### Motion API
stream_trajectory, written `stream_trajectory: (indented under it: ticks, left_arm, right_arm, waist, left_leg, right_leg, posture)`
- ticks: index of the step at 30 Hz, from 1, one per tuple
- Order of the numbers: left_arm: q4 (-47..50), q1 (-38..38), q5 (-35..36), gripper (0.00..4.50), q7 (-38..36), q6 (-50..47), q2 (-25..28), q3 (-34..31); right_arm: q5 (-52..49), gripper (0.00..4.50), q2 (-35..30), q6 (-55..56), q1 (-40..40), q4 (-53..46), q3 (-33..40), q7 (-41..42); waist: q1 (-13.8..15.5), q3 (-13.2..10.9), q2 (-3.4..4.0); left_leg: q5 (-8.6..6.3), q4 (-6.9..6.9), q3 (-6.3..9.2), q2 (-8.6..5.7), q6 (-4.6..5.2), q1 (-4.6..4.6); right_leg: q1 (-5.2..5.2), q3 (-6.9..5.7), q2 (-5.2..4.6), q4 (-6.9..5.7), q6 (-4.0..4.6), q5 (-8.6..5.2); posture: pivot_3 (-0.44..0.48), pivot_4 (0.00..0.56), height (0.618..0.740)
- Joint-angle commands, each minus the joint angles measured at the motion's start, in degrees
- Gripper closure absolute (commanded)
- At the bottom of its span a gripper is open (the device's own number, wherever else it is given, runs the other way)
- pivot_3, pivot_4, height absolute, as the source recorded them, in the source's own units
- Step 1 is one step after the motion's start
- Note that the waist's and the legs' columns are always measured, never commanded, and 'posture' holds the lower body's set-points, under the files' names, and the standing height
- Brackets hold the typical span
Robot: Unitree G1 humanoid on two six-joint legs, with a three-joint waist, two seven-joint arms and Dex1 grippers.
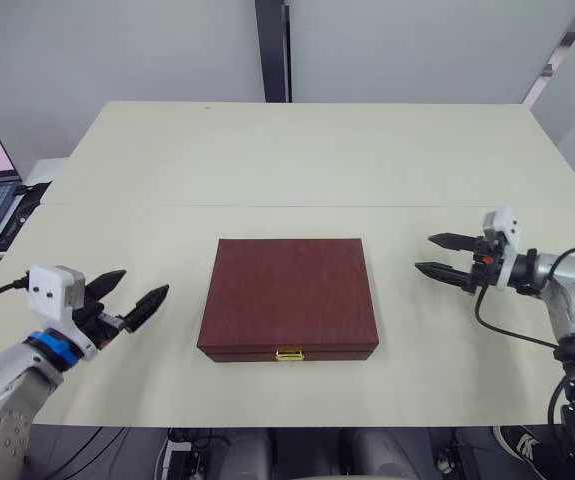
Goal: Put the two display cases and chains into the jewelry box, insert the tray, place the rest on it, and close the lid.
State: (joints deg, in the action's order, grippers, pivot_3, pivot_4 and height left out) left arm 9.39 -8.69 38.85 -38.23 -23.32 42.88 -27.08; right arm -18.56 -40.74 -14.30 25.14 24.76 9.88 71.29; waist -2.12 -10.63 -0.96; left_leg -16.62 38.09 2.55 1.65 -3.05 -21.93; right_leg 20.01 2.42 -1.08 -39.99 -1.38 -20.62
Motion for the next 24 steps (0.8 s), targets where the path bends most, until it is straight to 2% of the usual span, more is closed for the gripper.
stream_trajectory:
  ticks: [1,6,14,24]
  left_arm:
    - [-7.3,2.8,-2.1,0.0,-5.4,1.6,2.9,-0.3]
    - [-17.1,7.8,-7.7,0.0,-10.6,5.4,5.6,2.4]
    - [-18.5,9.4,-9.8,0.0,-14.6,5.4,6.3,2.2]
    - [-17.6,8.5,-10.6,0.0,-14.6,3.9,6.4,0.9]
  right_arm:
    - [-2.0,0.04,-2.2,0.2,-2.2,-3.6,3.8,-1.9]
    - [-2.4,0.04,-4.1,-0.2,-7.3,-7.9,5.5,-4.1]
    - [-3.3,0.04,-5.0,-2.0,-11.6,-12.4,7.1,-7.1]
    - [-3.9,0.04,-5.2,-2.7,-10.9,-12.3,6.1,-8.0]
  waist:
    - [-0.1,0.0,0.03]
    - [-0.2,0.0,0.04]
    - [-0.1,0.0,0.04]
    - [-0.1,0.0,0.04]
  left_leg:
    - [0.0,-0.01,-0.03,0.03,0.0,0.0]
    - [0.0,-0.05,-0.05,0.0,0.0,-0.02]
    - [0.0,-0.03,-0.02,0.03,0.0,-0.03]
    - [0.0,-0.02,-0.01,0.02,0.0,-0.03]
  right_leg:
    - [0.05,0.0,0.03,0.0,0.0,0.0]
    - [0.08,-0.01,0.01,0.01,0.0,0.0]
    - [0.07,0.05,-0.02,0.0,0.0,0.0]
    - [0.06,0.05,-0.03,-0.01,0.0,0.0]
  posture:
    - [0.0,0.15,0.74]
    - [0.0,0.15,0.74]
    - [0.0,0.15,0.74]
    - [0.0,0.15,0.74]
